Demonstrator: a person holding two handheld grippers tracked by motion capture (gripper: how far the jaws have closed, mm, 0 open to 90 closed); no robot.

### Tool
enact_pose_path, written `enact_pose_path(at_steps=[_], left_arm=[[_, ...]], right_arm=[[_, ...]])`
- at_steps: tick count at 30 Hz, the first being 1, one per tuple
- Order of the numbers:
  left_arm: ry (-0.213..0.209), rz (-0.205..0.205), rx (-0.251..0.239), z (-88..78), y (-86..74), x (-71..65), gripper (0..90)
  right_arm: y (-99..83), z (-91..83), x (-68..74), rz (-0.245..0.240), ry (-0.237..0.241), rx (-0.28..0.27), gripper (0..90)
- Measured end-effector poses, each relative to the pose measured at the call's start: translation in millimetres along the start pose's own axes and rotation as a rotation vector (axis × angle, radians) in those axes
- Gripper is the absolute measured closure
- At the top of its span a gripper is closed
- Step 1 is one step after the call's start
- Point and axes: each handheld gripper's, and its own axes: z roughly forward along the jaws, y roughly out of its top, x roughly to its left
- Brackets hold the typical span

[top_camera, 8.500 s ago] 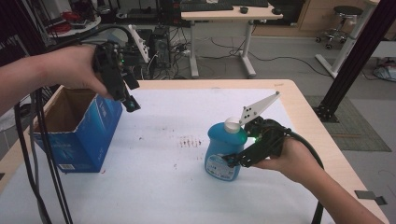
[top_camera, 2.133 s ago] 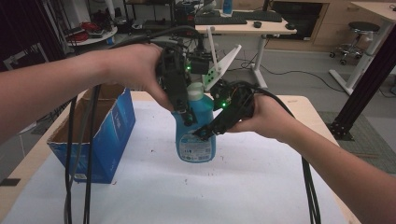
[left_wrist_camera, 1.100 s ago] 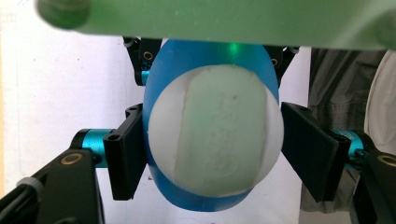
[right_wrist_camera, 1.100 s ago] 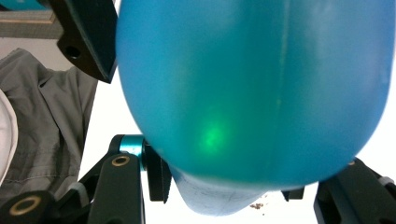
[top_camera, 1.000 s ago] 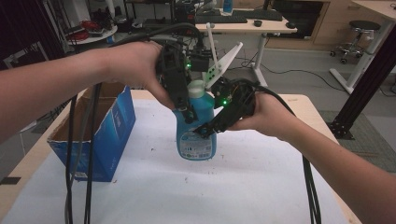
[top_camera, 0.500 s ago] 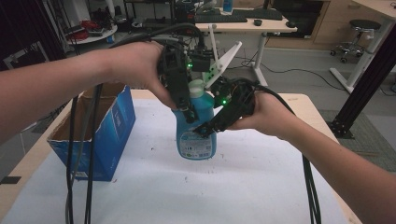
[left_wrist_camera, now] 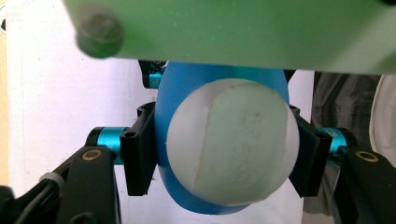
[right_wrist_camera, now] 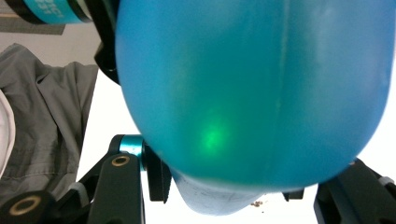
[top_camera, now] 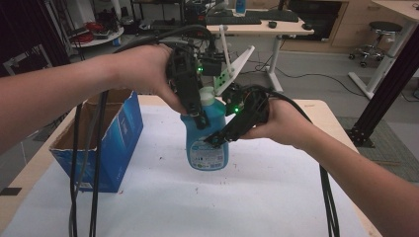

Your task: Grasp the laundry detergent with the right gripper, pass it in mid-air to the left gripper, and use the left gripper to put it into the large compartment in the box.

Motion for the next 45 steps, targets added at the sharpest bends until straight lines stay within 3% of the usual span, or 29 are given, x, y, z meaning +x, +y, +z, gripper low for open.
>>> enact_pose_path(at_steps=[7, 14, 16, 18, 20, 26, 28, 33, 38, 45], left_arm=[[0.005, 0.004, 0.001, 0.4, 0.1, -0.3, 37.2], [0.018, 0.02, -0.01, 2.8, 0.2, -2.4, 37.8], [0.015, 0.02, -0.02, 3.3, -0.2, -2.2, 37.9], [0.012, 0.023, -0.02, 3.5, -0.7, -2.2, 37.9], [0.014, 0.029, -0.013, 4.2, -1.3, -2.6, 38.0], [0.016, 0.035, -0.013, 2.0, -3.5, -4.1, 38.0], [0.016, 0.034, -0.013, 0.7, -4.6, -4.8, 38.0], [0.018, 0.019, -0.021, -6.3, -8.3, -4.9, 38.0], [0.031, -0.017, -0.03, -19.7, -15.2, -1.1, 38.0], [0.084, -0.083, -0.037, -44.0, -30.8, 3.1, 38.0]], right_arm=[[0.6, -0.1, 1.1, 0.012, 0.0, 0.008, 47.3], [0.4, 1.2, 0.2, -0.02, -0.014, 0.015, 46.4], [0.8, 1.0, 2.4, 0.009, -0.006, 0.027, 45.9], [0.4, 1.1, 1.4, -0.004, -0.004, 0.022, 44.8], [0.5, -0.4, 0.5, 0.0, -0.006, 0.004, 38.0], [-2.4, -3.8, 0.9, 0.046, 0.001, 0.017, 22.7], [-4.6, -5.7, -0.6, 0.054, 0.008, 0.017, 22.7], [-13.2, -8.8, -3.7, 0.079, 0.003, 0.067, 20.7], [-26.9, -22.7, -10.8, 0.128, -0.016, 0.072, 20.7], [-50.0, -44.9, -15.4, 0.183, -0.061, 0.096, 20.7]])
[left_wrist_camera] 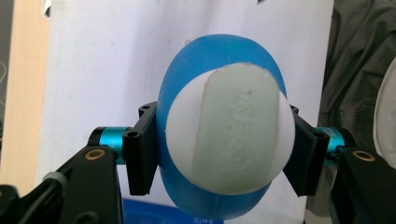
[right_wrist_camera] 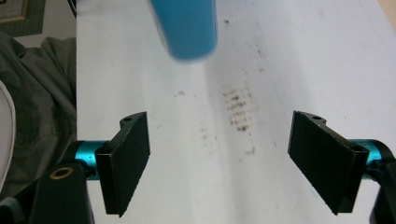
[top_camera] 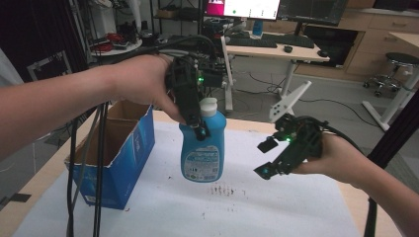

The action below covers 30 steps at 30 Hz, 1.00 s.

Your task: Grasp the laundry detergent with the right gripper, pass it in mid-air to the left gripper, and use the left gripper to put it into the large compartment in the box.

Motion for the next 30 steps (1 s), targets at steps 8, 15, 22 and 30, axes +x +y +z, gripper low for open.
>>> enact_pose_path(at_steps=[8, 15, 22, 30], left_arm=[[0.058, -0.147, -0.013, -30.2, -22.1, 9.1, 38.0], [0.147, -0.328, -0.027, -63.1, -48.3, 22.3, 38.1], [0.208, -0.487, -0.04, -90.0, -84.1, 34.0, 38.1], [0.24, -0.603, -0.012, -107.5, -117.6, 41.0, 38.1]], right_arm=[[-31.2, -19.1, -12.0, 0.097, -0.057, 0.023, 20.7], [-48.3, -37.4, -20.6, 0.146, -0.097, 0.008, 20.7], [-61.9, -50.0, -28.3, 0.186, -0.125, 0.017, 20.7], [-70.7, -52.2, -36.4, 0.209, -0.123, 0.017, 20.7]])
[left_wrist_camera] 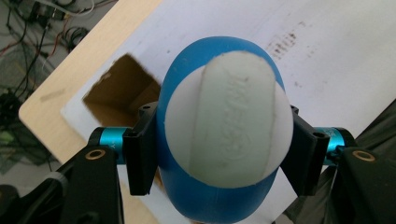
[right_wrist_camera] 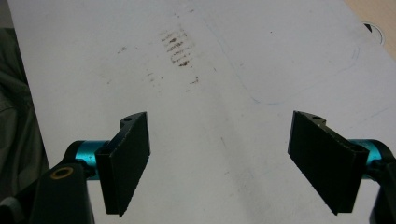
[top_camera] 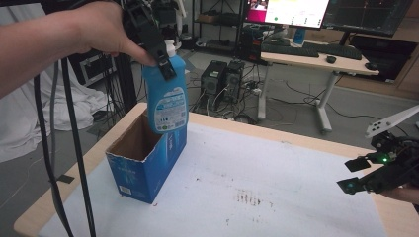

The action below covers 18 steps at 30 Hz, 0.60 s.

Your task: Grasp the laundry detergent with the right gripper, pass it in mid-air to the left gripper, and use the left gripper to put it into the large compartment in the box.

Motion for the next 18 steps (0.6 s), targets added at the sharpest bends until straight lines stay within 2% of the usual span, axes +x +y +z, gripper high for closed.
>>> enact_pose_path(at_steps=[4, 10, 14, 18], left_arm=[[0.0, -0.043, 0.034, -3.7, -11.8, 12.4, 38.1], [0.02, -0.087, 0.082, -2.1, -24.8, 24.0, 38.1], [0.024, -0.1, 0.092, 1.5, -29.9, 27.0, 38.1], [0.025, -0.094, 0.118, 9.1, -32.9, 28.7, 38.1]], right_arm=[[-0.5, 1.7, -2.1, 0.007, 0.004, 0.004, 20.7], [-1.7, 2.9, -5.6, 0.009, 0.003, 0.003, 20.7], [-2.8, 2.6, -6.1, 0.011, 0.004, 0.004, 20.7], [-4.8, 0.9, -6.9, 0.018, 0.004, 0.0, 20.7]])
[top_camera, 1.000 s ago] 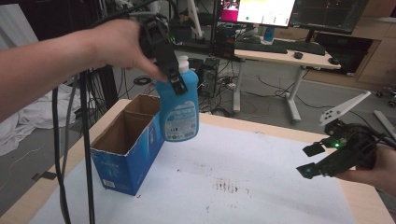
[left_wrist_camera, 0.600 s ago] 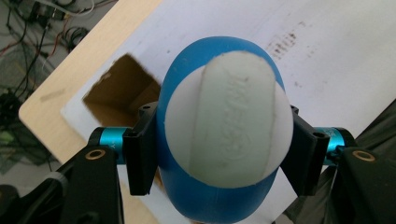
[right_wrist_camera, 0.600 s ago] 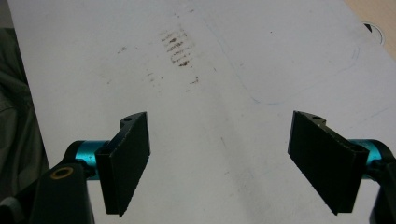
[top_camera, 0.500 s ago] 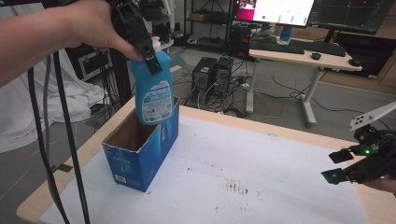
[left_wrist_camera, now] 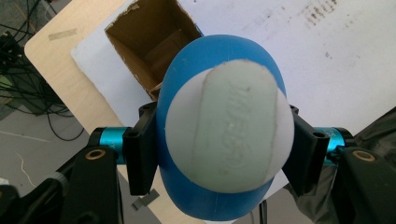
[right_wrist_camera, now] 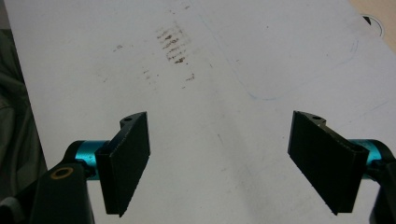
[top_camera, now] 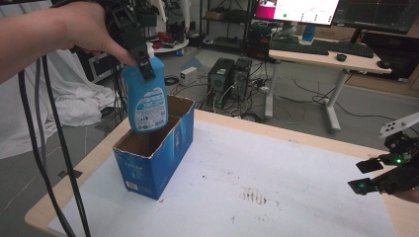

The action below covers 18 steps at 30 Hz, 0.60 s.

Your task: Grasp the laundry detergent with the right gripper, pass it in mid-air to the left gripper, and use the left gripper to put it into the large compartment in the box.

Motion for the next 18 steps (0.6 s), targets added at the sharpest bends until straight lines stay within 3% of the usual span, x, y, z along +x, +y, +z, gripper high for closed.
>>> enact_pose_path(at_steps=[8, 18], left_arm=[[-0.021, 0.022, 0.054, 24.0, -0.3, -2.9, 38.1], [-0.022, 0.02, 0.097, 56.1, -6.5, -4.1, 38.1]], right_arm=[[-2.8, 0.3, 0.3, 0.0, 0.003, 0.008, 20.7], [-6.8, 0.4, 0.4, 0.001, 0.001, 0.01, 20.7]])
